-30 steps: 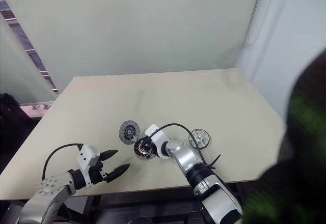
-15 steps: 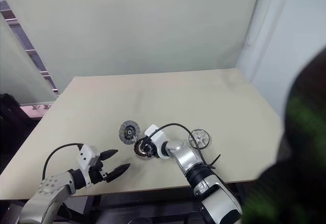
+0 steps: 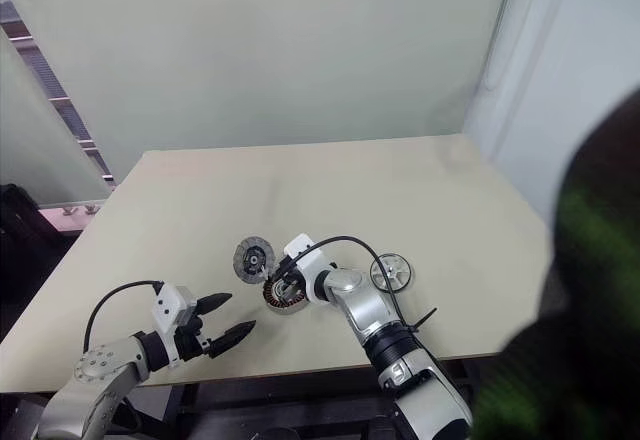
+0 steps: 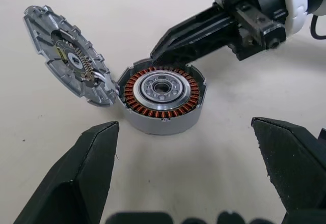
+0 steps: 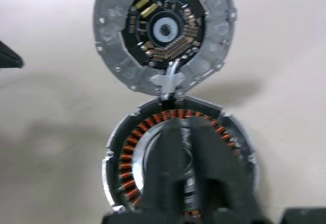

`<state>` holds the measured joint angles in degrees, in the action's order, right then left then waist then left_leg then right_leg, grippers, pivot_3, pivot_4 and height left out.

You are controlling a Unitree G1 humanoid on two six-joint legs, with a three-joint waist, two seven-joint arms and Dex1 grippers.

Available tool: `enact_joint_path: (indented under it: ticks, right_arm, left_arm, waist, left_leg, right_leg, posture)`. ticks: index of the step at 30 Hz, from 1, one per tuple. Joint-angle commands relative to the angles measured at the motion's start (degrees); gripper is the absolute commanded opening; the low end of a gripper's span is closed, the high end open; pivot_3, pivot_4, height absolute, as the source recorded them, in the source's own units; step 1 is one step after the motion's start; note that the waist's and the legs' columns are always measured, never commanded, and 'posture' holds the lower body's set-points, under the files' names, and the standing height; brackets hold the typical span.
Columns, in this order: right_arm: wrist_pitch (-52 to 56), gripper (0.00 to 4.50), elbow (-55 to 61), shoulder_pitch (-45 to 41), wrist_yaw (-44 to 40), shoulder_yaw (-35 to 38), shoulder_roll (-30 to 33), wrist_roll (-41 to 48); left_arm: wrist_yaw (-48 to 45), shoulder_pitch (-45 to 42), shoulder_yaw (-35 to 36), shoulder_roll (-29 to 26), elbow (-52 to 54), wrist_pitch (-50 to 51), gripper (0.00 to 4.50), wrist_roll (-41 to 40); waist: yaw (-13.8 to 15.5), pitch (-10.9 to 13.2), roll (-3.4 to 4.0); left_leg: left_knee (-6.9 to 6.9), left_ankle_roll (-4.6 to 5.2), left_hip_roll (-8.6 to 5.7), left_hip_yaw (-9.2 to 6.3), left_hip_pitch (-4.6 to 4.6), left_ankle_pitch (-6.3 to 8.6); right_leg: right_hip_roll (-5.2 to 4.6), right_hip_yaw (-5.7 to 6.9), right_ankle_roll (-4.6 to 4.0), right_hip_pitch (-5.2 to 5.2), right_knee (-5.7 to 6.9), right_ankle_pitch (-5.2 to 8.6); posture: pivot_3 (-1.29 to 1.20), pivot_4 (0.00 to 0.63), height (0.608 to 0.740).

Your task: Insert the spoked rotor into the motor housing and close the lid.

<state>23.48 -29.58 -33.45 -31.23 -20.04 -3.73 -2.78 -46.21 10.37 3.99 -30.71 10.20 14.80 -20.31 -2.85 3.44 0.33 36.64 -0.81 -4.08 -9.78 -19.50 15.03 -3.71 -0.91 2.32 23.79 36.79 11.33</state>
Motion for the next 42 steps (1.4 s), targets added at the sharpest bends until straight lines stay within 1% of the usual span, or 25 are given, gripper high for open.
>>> enact_joint_path:
  ticks: [1, 6, 11, 12, 14, 20, 25, 31, 37, 42]
  right_arm:
    - [-3.1, 0.03, -3.3, -0.3, 1.3, -1.3, -0.8, -1.7]
    - [-4.3, 0.03, -5.1, 0.4, 0.9, -1.8, -0.1, -2.4]
    - [0.2, 0.03, 1.6, 0.9, 0.8, 2.7, 0.2, 1.5]
    - [1.9, 0.19, 4.0, 1.1, 0.5, 3.7, 0.3, 2.6]
    - [5.7, 0.57, 8.9, 1.5, -0.4, 5.0, 1.1, 4.3]
    - [13.5, 2.66, 22.2, 3.3, 1.4, 10.1, 4.7, 7.5]
    - [17.6, 4.47, 27.5, 5.0, 4.4, 14.9, 8.4, 8.9]
    - [18.9, 4.49, 28.6, 6.5, 8.9, 23.1, 12.7, 10.6]
    - [17.0, 4.49, 24.4, 8.3, 17.8, 30.6, 16.3, 8.7]
    - [18.4, 4.49, 20.8, 9.2, 21.0, 34.5, 16.0, 11.1]
  left_arm:
    - [-0.1, -1.1, 0.8, -0.3, 1.3, -1.0, 4.50, -0.5]
    - [0.0, -1.1, 0.8, -0.2, 1.5, -1.0, 4.50, -0.5]
    - [0.0, -1.2, 0.6, 0.0, 1.4, -1.1, 4.50, -0.5]
    - [0.0, -1.3, 0.6, 0.1, 1.2, -1.1, 4.50, -0.4]
    - [-0.1, -1.7, 0.3, 0.2, 0.8, -1.2, 4.50, -0.4]
    - [-0.6, -2.8, -0.8, 0.8, -0.3, -1.5, 4.50, -0.3]
    - [-1.5, -4.4, -1.6, 1.3, -1.7, -1.7, 4.50, -0.1]
    - [-2.3, -6.7, -2.8, 2.0, -3.0, -1.7, 4.50, -0.1]
    - [-2.8, -7.9, -3.6, 2.6, -3.6, -1.7, 4.50, -0.1]
    - [-3.1, -8.3, -4.0, 2.8, -4.0, -1.9, 4.50, 0.1]
  waist:
    - [0.0, 0.0, 0.00]
    - [0.0, 0.0, 0.02]
    - [0.0, 0.0, 0.02]
    - [0.0, 0.0, 0.02]
    - [0.0, 0.0, 0.03]
    - [0.1, 0.0, 0.03]
    - [0.1, 0.0, 0.03]
    - [0.1, 0.0, 0.03]
    - [0.1, 0.0, 0.04]
    - [0.0, 0.0, 0.05]
  left_leg:
    - [0.00, 0.00, 0.00, 0.00, 0.00, 0.00]
    - [0.00, 0.00, 0.00, 0.00, 0.01, 0.00]
    - [0.02, -0.03, 0.00, -0.04, 0.03, -0.02]
    - [0.02, -0.03, 0.00, -0.04, 0.02, -0.02]
    - [0.02, -0.03, 0.00, -0.04, 0.02, -0.02]
    - [0.03, -0.03, 0.00, -0.05, 0.00, -0.02]
    - [0.02, -0.03, -0.01, -0.04, -0.01, -0.02]
    - [0.09, -0.02, -0.03, 0.00, -0.02, -0.02]
    - [0.08, -0.01, -0.01, 0.04, -0.02, -0.02]
    - [0.09, 0.01, -0.02, 0.05, -0.02, -0.03]
  right_leg:
    - [0.00, 0.00, 0.00, 0.00, 0.00, 0.00]
    - [0.01, -0.02, 0.00, -0.02, 0.00, 0.00]
    - [0.01, 0.00, 0.00, -0.06, 0.00, 0.00]
    - [0.01, 0.00, 0.00, -0.06, 0.00, 0.00]
    - [0.01, 0.00, 0.00, -0.05, 0.00, 0.00]
    - [0.00, 0.02, 0.00, -0.06, -0.01, 0.00]
    - [-0.01, 0.01, 0.00, -0.06, -0.03, 0.00]
    - [-0.03, 0.01, 0.00, -0.11, -0.03, 0.00]
    - [-0.03, 0.00, 0.00, -0.12, -0.04, 0.00]
    - [-0.04, -0.01, 0.00, -0.16, -0.06, 0.00]
  posture:
    - [0.00, 0.000, 0.740]
    - [0.00, 0.000, 0.740]
    - [0.00, 0.000, 0.740]
    - [0.00, 0.000, 0.740]
    - [0.00, 0.000, 0.740]
    - [0.00, 0.000, 0.740]
    - [0.00, 0.000, 0.740]
    - [0.00, 0.000, 0.740]
    - [0.00, 0.000, 0.740]
    - [0.00, 0.000, 0.740]
